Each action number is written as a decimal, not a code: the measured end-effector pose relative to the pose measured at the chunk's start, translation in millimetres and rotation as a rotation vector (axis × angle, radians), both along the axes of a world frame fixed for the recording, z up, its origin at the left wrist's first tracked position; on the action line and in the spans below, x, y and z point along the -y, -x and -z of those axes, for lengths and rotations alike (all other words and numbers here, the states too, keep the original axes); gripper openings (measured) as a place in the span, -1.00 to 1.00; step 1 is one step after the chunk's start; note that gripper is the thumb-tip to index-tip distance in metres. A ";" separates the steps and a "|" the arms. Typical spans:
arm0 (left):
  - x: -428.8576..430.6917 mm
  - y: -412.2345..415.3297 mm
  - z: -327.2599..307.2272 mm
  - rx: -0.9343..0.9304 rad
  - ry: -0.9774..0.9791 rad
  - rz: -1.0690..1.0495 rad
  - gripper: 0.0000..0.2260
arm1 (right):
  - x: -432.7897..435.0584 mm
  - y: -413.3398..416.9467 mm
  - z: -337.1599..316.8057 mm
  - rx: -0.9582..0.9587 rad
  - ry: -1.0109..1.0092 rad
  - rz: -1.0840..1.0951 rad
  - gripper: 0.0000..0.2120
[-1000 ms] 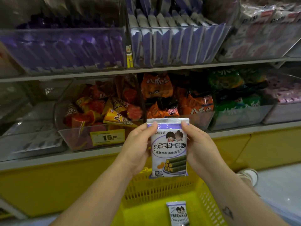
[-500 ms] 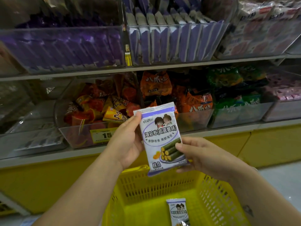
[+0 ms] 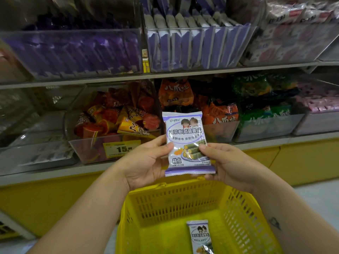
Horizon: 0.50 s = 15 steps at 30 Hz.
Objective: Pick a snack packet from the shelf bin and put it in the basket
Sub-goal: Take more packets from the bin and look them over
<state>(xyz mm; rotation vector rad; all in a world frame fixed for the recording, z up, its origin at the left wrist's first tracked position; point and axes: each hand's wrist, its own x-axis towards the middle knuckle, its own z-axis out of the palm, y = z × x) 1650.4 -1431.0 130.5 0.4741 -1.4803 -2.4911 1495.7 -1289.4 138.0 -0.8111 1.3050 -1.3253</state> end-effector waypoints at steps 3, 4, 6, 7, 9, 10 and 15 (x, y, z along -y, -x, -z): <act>-4.9 4.2 -1.3 -0.021 0.090 -0.077 -0.66 | -0.4 -3.2 -2.9 -0.086 0.001 0.031 -0.67; -7.3 6.8 -0.5 -0.017 0.208 -0.190 -0.65 | 0.0 -4.2 -2.5 -0.160 0.003 0.073 -0.70; -12.3 12.0 0.3 -0.032 0.473 -0.431 -0.61 | 2.8 -7.1 -1.1 -0.354 0.023 0.180 -0.75; -14.7 13.9 2.1 -0.068 0.519 -0.461 -0.64 | 4.7 -9.6 -0.4 -0.435 0.050 0.227 -0.77; -21.1 15.2 6.1 -0.106 0.484 -0.395 -0.58 | 8.9 -17.1 0.8 -0.535 0.135 0.275 -0.70; -23.9 15.7 7.1 -0.114 0.432 -0.354 -0.51 | 10.5 -21.0 2.1 -0.566 0.174 0.272 -0.63; -30.0 18.3 9.4 -0.168 0.218 -0.247 -0.55 | 17.0 -30.2 9.7 -0.527 0.240 0.185 -0.67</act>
